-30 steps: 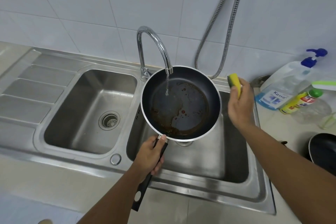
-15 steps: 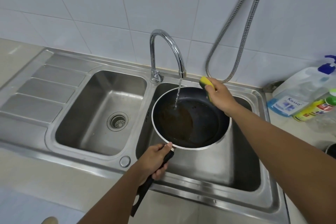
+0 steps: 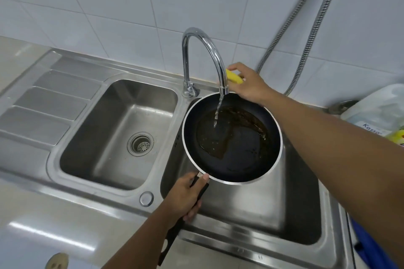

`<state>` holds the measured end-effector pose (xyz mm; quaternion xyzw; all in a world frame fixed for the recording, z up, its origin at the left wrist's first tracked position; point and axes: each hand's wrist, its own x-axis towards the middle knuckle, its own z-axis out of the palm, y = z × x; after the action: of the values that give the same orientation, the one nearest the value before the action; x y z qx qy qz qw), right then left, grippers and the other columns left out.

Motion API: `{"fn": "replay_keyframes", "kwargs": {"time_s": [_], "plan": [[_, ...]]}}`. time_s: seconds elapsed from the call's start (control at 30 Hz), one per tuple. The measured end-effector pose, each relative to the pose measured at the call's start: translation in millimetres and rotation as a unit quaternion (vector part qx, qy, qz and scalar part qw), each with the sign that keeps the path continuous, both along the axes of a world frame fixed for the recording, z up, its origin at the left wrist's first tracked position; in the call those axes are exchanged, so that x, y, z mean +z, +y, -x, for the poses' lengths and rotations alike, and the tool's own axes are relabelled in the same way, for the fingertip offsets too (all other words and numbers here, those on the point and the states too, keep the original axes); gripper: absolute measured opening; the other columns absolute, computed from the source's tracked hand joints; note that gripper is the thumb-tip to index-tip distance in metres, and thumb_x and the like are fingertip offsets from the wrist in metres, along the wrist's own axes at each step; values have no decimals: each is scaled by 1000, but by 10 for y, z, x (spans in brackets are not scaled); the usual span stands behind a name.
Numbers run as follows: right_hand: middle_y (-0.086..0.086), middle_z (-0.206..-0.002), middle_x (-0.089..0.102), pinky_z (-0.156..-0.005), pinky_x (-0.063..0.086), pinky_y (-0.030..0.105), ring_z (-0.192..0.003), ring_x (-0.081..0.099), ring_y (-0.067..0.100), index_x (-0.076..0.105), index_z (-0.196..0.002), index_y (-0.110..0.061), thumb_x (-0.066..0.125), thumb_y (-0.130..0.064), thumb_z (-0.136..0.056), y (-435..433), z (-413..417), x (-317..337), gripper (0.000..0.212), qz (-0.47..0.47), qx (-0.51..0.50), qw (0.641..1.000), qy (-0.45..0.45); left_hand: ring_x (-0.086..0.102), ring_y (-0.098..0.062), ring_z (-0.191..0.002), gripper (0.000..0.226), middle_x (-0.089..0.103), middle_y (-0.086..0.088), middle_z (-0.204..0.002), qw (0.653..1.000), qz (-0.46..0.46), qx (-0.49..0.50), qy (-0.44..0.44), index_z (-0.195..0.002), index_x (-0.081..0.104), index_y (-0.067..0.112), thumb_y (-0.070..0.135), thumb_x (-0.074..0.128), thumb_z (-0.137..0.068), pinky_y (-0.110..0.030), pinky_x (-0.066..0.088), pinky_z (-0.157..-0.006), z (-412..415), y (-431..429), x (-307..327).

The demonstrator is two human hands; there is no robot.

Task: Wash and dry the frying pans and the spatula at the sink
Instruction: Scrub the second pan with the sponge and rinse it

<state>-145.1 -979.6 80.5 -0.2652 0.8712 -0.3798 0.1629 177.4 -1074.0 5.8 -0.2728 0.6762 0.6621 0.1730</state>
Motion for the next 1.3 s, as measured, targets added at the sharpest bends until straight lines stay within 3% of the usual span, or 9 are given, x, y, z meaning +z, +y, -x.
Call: {"fn": "replay_keyframes", "kwargs": {"time_s": [0.1, 0.2, 0.37, 0.5, 0.67, 0.8, 0.93, 1.07, 1.3], "plan": [[0, -118, 52, -95, 52, 41, -102, 58, 20, 52, -126, -49, 71, -39, -84, -285, 219, -74, 47, -116, 162, 976, 88, 40, -17, -37, 37, 56, -14, -64, 1000, -14, 3, -2, -99, 59, 19, 56, 56, -100, -23, 33, -36, -2, 18, -47], [4, -119, 45, -93, 43, 35, -97, 50, 18, 38, -146, -48, 59, -29, -95, -486, 221, -106, 58, -170, 322, 914, 181, 40, -16, -36, 39, 56, -15, -64, 1000, -21, -1, -5, -103, 60, 14, 54, 56, -101, -21, 33, -36, 8, 21, -84], [-5, -116, 48, -97, 49, 48, -100, 55, 17, 40, -139, -53, 46, -60, -94, -684, 173, -255, 45, -202, 368, 879, 226, 42, -15, -37, 33, 57, -15, -67, 1000, -16, -8, -7, -106, 62, 20, 52, 54, -102, -24, 37, -38, -4, 16, -132], [-4, -116, 54, -92, 49, 40, -102, 57, 18, 34, -143, -55, 40, -63, -93, -661, 238, -361, 50, -204, 334, 882, 260, 41, -14, -36, 32, 57, -14, -65, 1000, -19, 8, -14, -110, 62, 20, 50, 54, -103, -22, 35, -36, -14, 23, -143], [-3, -118, 56, -98, 47, 42, -105, 58, 22, 18, -142, -72, 47, -58, -90, -574, 202, -439, 61, -156, 235, 946, 161, 40, -15, -35, 36, 56, -14, -64, 999, -18, 22, -19, -108, 60, 15, 50, 55, -103, -22, 34, -35, -14, 31, -139], [-7, -122, 64, -97, 49, 38, -108, 61, 14, 60, -124, -40, 62, -59, -82, -415, -152, -431, 46, -28, 47, 997, 60, 40, -16, -36, 38, 56, -13, -63, 999, -19, 27, -24, -107, 60, 14, 51, 55, -102, -22, 34, -37, -12, 35, -98], [0, -121, 43, -87, 41, 35, -106, 52, 21, 52, -123, -27, 53, -42, -91, 109, -480, -576, 35, -16, -116, 991, 63, 41, -15, -36, 35, 57, -10, -59, 999, -14, 29, -23, -107, 61, 18, 51, 54, -103, -22, 34, -36, -4, 58, -31], [11, -137, 36, -108, 36, 40, -126, 40, 31, 44, -137, -21, 59, -25, -92, 449, -644, -815, 48, -64, -119, 988, 69, 40, -15, -37, 37, 57, -9, -59, 1000, -11, 25, -7, -101, 59, 16, 53, 54, -102, -21, 33, -35, -35, 141, 54], [0, -127, 63, -104, 36, 39, -116, 44, 26, 72, -118, -24, 79, -28, -84, 259, -938, -696, 35, -85, -3, 992, 88, 41, -16, -37, 43, 55, -10, -59, 1000, 5, 7, 3, -104, 59, 8, 51, 54, -103, -21, 33, -35, -138, 290, 190]]}}
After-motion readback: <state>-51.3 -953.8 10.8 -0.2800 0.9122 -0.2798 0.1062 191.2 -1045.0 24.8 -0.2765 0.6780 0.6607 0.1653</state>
